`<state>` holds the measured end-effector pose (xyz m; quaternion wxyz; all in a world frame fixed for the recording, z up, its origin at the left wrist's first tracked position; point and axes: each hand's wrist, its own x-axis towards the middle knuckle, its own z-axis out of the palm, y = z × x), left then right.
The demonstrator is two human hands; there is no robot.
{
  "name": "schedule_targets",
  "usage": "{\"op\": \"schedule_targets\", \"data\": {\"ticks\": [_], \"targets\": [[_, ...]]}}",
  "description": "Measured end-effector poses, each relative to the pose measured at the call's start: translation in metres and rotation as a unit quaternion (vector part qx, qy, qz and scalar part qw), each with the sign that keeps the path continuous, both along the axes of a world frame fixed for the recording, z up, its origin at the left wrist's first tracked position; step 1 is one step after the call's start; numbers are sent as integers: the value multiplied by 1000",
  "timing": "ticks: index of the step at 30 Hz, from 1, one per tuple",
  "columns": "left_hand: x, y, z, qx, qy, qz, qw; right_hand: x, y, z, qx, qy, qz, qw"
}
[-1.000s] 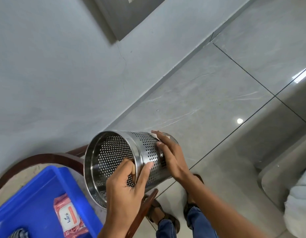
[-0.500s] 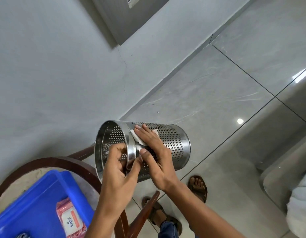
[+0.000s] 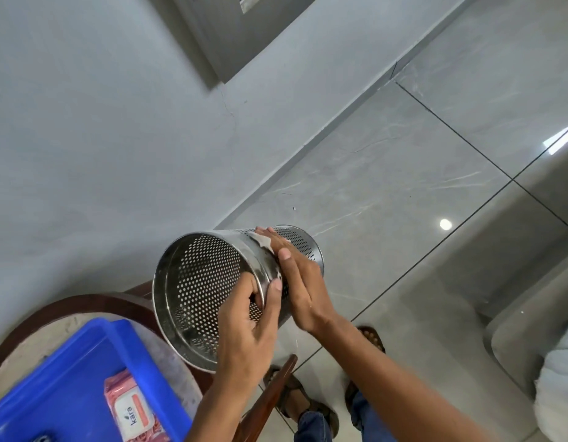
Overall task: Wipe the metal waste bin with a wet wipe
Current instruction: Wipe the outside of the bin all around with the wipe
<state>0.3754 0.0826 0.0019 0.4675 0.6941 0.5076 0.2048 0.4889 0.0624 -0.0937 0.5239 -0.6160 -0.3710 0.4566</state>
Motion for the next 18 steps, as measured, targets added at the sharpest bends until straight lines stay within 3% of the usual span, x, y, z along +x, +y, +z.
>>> {"op": "schedule_targets", "data": {"ticks": [5,9,13,18], "targets": [[-17,-21,2,72,13,-111,991,33,13,-35,-165,10,-27,986],[-30,-22,10,97,32,-165,981,59,8,-64,-327,24,-20,945],[-32,-14,12,95,36,-192,976,61,-3,-61,-317,93,-34,943],[-29,-10,21,78,18,-226,971,66,-19,-61,-276,113,-87,950]]}}
